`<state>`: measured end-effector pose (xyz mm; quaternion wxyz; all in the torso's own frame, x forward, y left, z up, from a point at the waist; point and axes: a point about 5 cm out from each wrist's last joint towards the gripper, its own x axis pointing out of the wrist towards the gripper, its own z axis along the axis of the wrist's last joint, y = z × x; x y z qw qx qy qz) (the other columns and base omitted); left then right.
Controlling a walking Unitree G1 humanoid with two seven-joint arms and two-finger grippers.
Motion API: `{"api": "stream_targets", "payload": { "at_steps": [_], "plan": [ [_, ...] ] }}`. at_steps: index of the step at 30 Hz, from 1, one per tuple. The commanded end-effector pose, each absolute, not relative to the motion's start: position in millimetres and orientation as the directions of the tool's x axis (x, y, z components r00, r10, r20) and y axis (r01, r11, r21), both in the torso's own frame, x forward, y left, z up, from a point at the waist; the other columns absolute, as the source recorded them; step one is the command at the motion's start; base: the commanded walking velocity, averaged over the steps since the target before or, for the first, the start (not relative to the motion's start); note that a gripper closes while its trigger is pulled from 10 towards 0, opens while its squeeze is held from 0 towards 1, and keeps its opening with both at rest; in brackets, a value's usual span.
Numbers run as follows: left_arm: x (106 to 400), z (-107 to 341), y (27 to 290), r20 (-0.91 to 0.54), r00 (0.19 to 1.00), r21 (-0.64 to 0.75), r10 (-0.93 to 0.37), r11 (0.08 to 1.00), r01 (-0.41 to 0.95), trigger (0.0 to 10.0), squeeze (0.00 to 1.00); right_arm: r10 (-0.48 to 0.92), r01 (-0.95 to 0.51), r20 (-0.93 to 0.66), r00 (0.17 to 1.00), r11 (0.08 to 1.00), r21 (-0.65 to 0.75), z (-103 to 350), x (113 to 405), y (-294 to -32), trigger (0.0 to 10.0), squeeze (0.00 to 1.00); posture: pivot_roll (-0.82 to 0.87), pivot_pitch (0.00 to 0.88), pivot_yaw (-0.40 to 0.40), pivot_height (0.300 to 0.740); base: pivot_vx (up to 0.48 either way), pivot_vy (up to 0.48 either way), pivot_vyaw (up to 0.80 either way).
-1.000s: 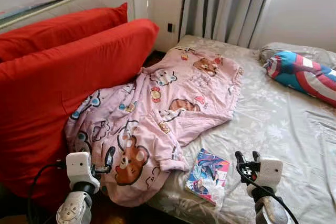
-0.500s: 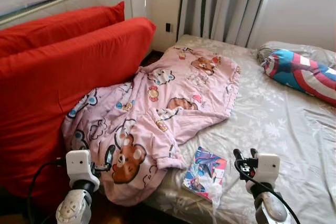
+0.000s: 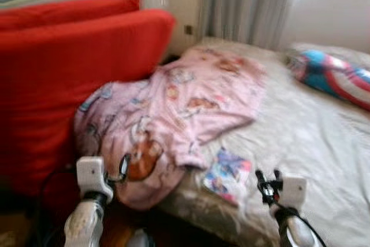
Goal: Clean up the room
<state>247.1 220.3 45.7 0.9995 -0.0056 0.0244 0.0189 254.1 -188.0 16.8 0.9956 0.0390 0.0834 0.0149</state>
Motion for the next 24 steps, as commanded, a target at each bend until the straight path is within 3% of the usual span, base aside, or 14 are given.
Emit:
{"api": "stream_targets", "payload": {
  "at_steps": [1, 24],
  "plan": [
    [250.5, 49.4, 222.3, -0.045, 0.998, 0.004, 0.035, 0.999, -0.035, 10.0, 0.00, 0.057, -0.040, -0.178, 0.982, 0.995, 0.096, 13.2, 250.4, -183.8, 10.0, 0.00, 0.01, 0.000, -0.047, 0.642, 0.000, 0.000, 0.00],
    [247.1, 50.5, 226.3, -0.053, 0.998, 0.006, 0.046, 0.999, -0.046, 10.0, 0.00, 0.040, -0.021, -0.203, 0.978, 0.995, 0.095, 9.4, 251.4, -183.6, 10.0, 0.00, 0.02, 0.000, -0.042, 0.617, 0.000, 0.000, 0.00]
  ]
}}
